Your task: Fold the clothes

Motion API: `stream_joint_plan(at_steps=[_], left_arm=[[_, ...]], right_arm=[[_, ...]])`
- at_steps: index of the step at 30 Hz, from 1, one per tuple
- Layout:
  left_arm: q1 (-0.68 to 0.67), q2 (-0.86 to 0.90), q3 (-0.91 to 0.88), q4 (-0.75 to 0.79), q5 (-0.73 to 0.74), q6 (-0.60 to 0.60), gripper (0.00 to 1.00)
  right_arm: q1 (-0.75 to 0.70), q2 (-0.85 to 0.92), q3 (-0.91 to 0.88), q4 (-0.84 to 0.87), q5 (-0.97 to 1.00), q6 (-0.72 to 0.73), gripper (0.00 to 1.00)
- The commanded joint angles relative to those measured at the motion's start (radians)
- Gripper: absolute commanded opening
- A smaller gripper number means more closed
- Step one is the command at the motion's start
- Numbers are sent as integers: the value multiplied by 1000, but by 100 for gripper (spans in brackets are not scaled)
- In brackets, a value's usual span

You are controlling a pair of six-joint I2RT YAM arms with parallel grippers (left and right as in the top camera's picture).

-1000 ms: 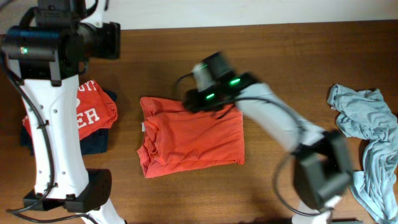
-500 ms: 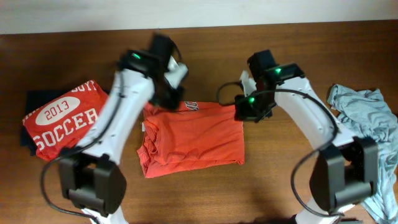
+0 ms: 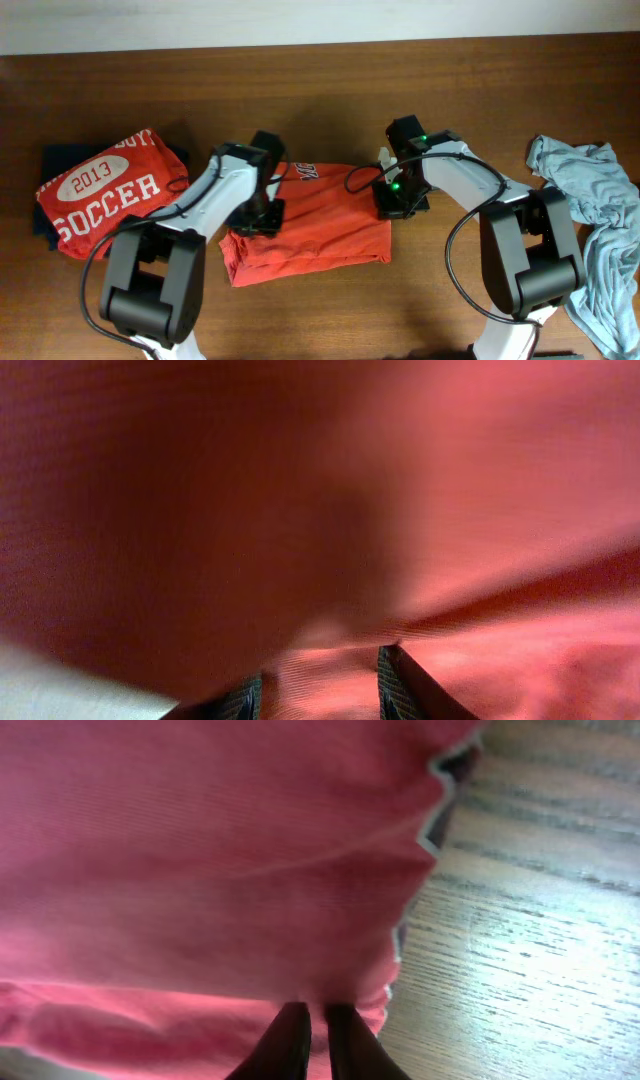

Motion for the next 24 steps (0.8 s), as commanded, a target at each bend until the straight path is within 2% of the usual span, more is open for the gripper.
stream_joint_plan(at_steps=[1,3,5,9,14,18,21,24], left_arm=[[84,-10,-21,-14,-80,-134,39],[124,-11,-21,-16,-80,-134,39],[165,-11,-21,-16,-76,-134,44],[209,-16,-19,-16,-8,-113,43],[196,-74,-13,-17,60,-42,44],[167,-161,-8,-14,63,-13,48],[146,-219,-8,37,62,29,52],[130,-234,-9,130,63,99,53]], right_arm=[[5,14,-14,-11,72,3,13],[5,27,-14,-23,96,3,13],[5,38,-14,-29,98,3,11],[3,35,-6,-50,101,3,6],[-3,-18,60,-129,87,-7,4],[0,-95,122,-149,-74,-85,5],[0,-117,140,-115,-163,-75,5],[0,-105,140,-72,-166,-45,5]])
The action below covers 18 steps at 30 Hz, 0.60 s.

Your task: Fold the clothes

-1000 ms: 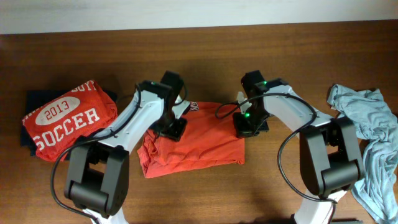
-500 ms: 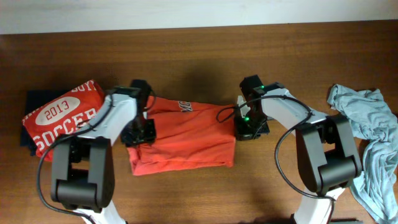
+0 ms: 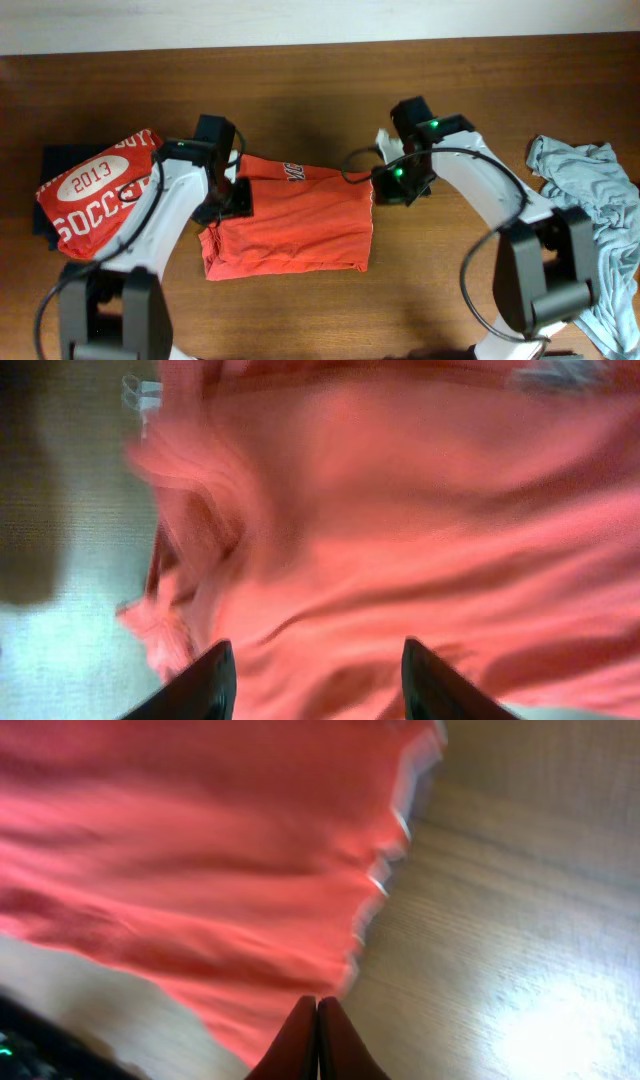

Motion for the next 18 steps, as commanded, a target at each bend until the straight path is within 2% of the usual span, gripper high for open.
stream_joint_plan(at_steps=[1,7,11,17,18], left_arm=[[-20,-27,-3,86,16,130,51],[-58,34,-30,264,51,304,41],[-58,104,-30,317,58,344,40],[-58,216,-30,337,34,393,40],[-58,253,-30,350,-14,393,37]], right_arm=[[1,4,11,29,-75,12,4],[47,85,11,86,-75,57,4],[95,148,11,122,-72,62,4],[109,209,11,141,140,224,4],[103,219,11,117,195,226,4]])
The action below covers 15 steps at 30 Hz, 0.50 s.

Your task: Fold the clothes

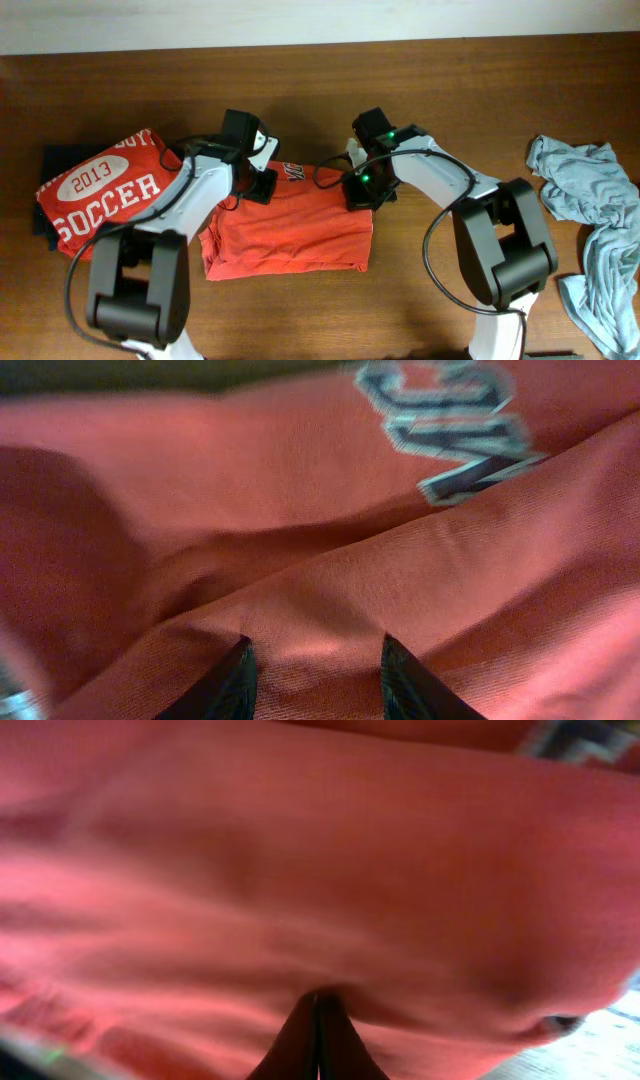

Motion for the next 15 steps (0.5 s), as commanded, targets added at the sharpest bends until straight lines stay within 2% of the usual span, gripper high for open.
stream_joint_plan(at_steps=[1,5,8,12,15], left_arm=[[3,86,-10,24,-78,47,35],[13,103,-10,63,-195,-28,34],[32,99,16,98,-204,-64,35],[36,99,94,90,-149,-63,44],[25,99,180,34,-139,-63,54]], right_arm=[[-16,27,4,-39,186,74,4],[-30,28,4,-89,310,73,4],[-40,28,4,-110,385,73,4],[-61,28,4,-115,443,58,4],[-102,27,5,-132,440,58,4]])
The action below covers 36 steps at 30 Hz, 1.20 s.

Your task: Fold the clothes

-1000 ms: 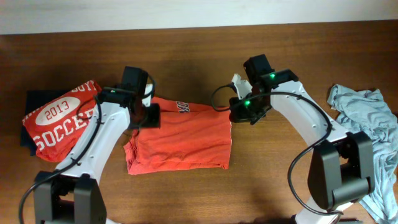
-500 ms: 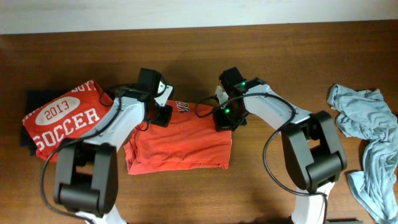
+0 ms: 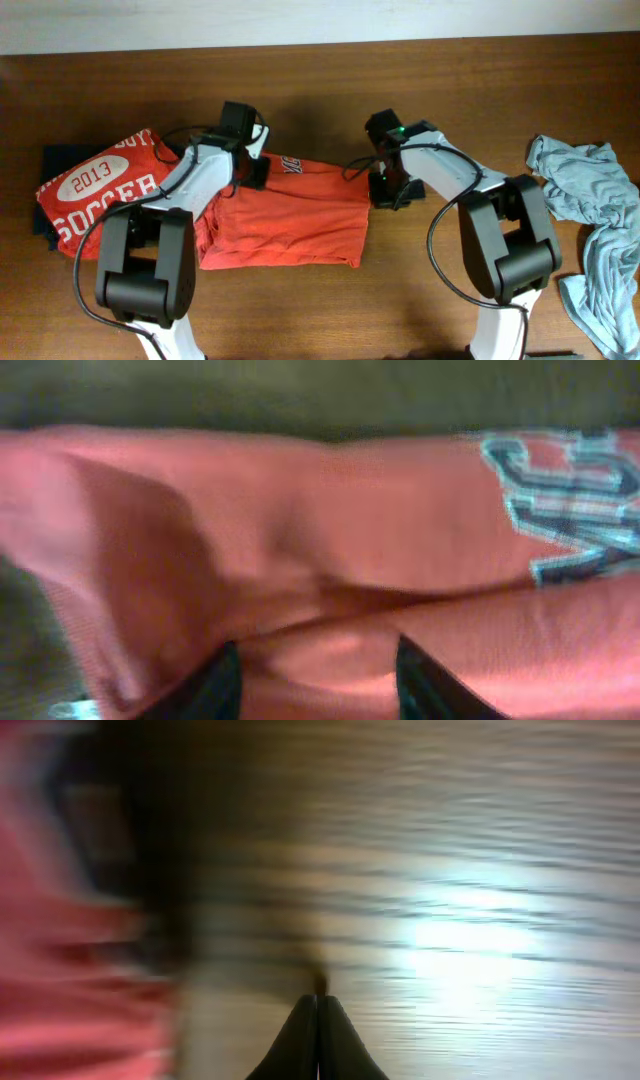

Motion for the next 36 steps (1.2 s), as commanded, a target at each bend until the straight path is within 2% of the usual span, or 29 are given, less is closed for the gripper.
stream_joint_plan(at_steps=[1,3,5,6,8,10,12,17,21,25,28,30,36], left_arm=[[-7,6,130,-56,-17,-12,58],[-17,6,221,-135,-18,-11,63],[-20,6,298,-203,-18,-11,65],[-20,6,338,-238,-18,-11,66],[-20,6,417,-303,-18,-11,66],[-20,6,499,-365,-18,-11,67],[-20,6,577,-418,-18,-11,67],[-20,5,784,-540,-18,-11,68],[-20,5,901,-619,-21,-11,68],[-19,5,930,-652,-21,-8,68],[-19,5,930,-660,-21,-8,68],[-19,5,930,-666,-21,-8,68],[-20,5,930,-679,-34,7,68]], right_arm=[[-58,16,-2,-28,76,3,4],[-105,14,11,-68,2,-36,4],[-146,14,23,-93,-186,-165,8],[-161,14,24,-102,-283,-219,15],[-190,14,24,-117,-490,-308,38],[-201,14,22,-120,-602,-323,52],[-197,15,21,-115,-642,-303,59],[-136,16,-34,-11,-646,-130,59],[-42,17,-164,157,-658,164,53],[27,17,-300,383,-789,383,48],[67,17,-374,618,-880,444,48],[78,16,-384,668,-881,452,47],[29,16,-384,655,-878,435,16]])
